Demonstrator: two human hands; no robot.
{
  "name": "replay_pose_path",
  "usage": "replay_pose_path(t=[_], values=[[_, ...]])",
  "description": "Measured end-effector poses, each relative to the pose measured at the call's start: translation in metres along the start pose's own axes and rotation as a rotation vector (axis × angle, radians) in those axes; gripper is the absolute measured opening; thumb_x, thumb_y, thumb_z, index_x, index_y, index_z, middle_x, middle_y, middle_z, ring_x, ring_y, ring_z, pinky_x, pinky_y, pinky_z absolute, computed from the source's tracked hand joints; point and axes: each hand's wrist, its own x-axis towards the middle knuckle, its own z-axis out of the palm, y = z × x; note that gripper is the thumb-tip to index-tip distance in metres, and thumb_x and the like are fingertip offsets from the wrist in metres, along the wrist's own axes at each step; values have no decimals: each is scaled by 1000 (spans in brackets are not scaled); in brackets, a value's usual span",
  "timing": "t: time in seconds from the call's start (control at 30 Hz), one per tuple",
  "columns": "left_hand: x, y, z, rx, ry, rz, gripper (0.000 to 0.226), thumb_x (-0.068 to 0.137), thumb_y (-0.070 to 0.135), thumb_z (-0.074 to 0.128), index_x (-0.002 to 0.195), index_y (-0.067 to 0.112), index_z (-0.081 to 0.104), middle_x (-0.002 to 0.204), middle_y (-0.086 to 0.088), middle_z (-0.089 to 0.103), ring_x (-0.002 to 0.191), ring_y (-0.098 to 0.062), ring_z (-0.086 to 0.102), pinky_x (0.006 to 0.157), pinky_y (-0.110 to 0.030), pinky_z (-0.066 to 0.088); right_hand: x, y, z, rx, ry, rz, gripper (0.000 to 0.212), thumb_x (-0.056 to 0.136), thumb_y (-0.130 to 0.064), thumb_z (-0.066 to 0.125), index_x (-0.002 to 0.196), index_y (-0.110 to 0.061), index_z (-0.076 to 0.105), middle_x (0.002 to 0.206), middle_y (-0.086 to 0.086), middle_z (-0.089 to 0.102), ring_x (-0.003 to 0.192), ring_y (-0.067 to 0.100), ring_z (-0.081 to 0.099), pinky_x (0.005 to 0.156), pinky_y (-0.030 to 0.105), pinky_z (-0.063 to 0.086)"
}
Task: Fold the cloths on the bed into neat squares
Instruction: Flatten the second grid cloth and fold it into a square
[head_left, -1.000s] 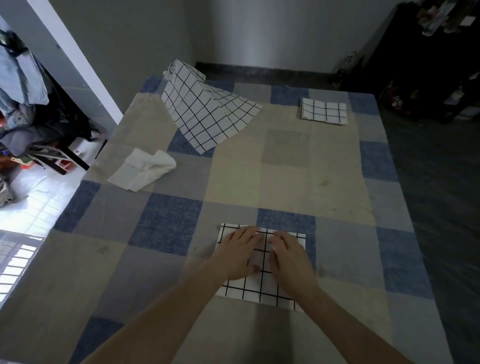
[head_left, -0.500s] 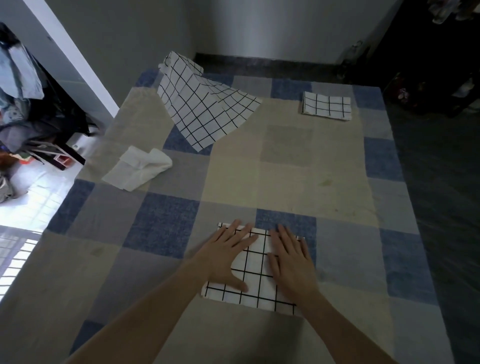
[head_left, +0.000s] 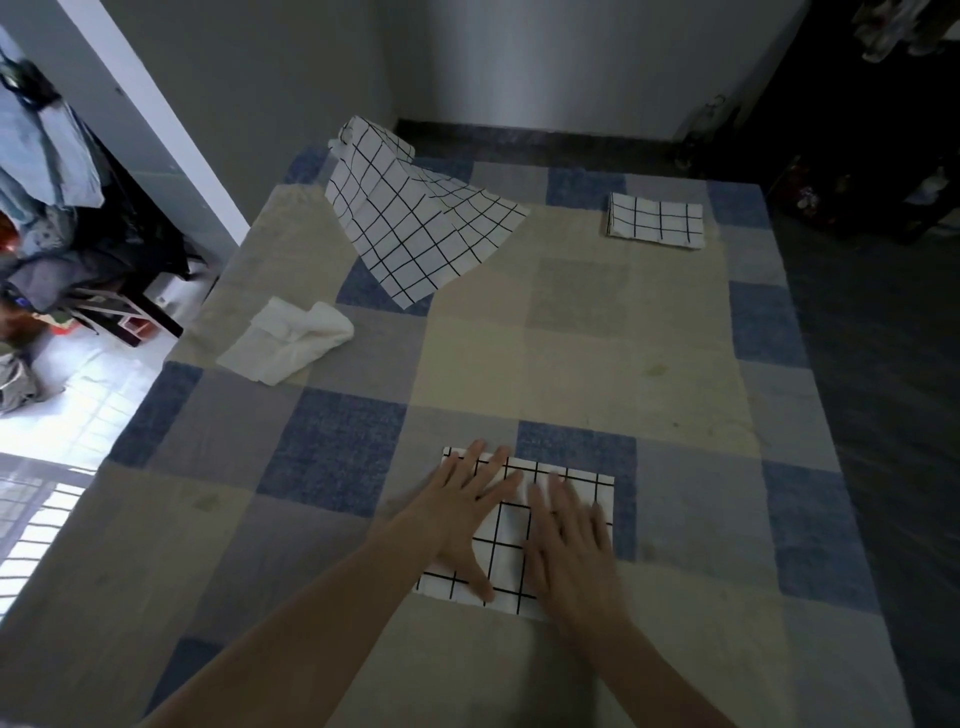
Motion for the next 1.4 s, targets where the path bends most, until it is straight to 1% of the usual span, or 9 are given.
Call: replay_pose_path(t=[0.13, 0.27, 0.47, 0.73, 0.93, 1.1, 1.23, 1.33, 1.4], values=[[-11, 5, -11, -59, 147, 20, 109, 76, 84, 40, 149, 31, -22, 155, -1, -33, 140, -22, -34, 117, -49, -13, -10, 1, 12, -61, -61, -14, 62, 96, -44, 36, 153, -24, 20, 161, 2, 14, 149, 21, 8, 116, 49, 12], [-13, 52, -10, -244, 474, 5, 64, 102, 51, 20, 154, 24, -8, 161, 4, -16, 146, -14, -19, 121, -43, -1, -11, 2, 11, -45, -64, -32, 62, 97, -44, 33, 153, -24, 16, 160, 5, 15, 149, 23, 9, 116, 50, 12], [-3, 50, 36, -154, 400, -155, 52, 103, 42, 14, 154, 28, 16, 162, 3, 8, 149, -18, -4, 116, -44, 5, -9, 3, 10, -62, -114, -20, 60, 96, -44, 35, 151, -22, 25, 159, 7, 22, 148, 23, 12, 113, 51, 16], [-9, 20, 38, -190, 396, -327, 59, 101, 50, 19, 154, 24, 15, 162, -5, 6, 149, -27, 6, 116, -44, 12, -12, 18, -1, -50, -148, 3, 57, 99, -51, 24, 151, -28, 23, 159, -5, 17, 147, 16, 17, 114, 43, 15], [-15, 20, 30, -166, 326, -288, 102, 79, 85, 22, 153, 24, -11, 158, -6, -26, 144, -27, -27, 117, -46, -6, -19, 60, -20, -131, -97, 210, 59, 97, -53, 15, 150, -30, 27, 159, -7, 20, 146, 13, 16, 114, 44, 14], [-16, 19, 26, -175, 310, -280, 112, 72, 91, 26, 152, 25, -15, 156, -5, -30, 142, -27, -31, 117, -50, -4, 9, 54, -31, 29, -26, 195, 53, 89, -26, 54, 139, -14, 42, 149, 6, 32, 135, 29, 36, 113, 52, 28], [-16, 18, 24, -181, 315, -276, 111, 71, 91, 27, 153, 27, -12, 157, -4, -28, 142, -27, -30, 117, -48, -7, 58, 14, -43, 214, -218, -29, 51, 93, -25, 53, 142, -20, 39, 144, -1, 40, 130, 22, 40, 107, 36, 37], [-14, 18, 25, -205, 305, -274, 111, 71, 91, 30, 154, 27, -8, 158, -5, -25, 144, -26, -27, 115, -46, -9, 98, -6, -50, 142, -289, 0, 40, 92, -41, 53, 128, -24, 49, 122, -4, 56, 114, 18, 49, 95, 34, 44], [-15, 16, 20, -187, 275, -269, 113, 71, 92, 28, 153, 25, -11, 156, -6, -28, 144, -28, -26, 115, -46, -10, 117, -15, -57, 178, -390, 45, 24, 90, -41, 56, 103, -21, 57, 89, -5, 58, 83, 13, 55, 72, 28, 47]])
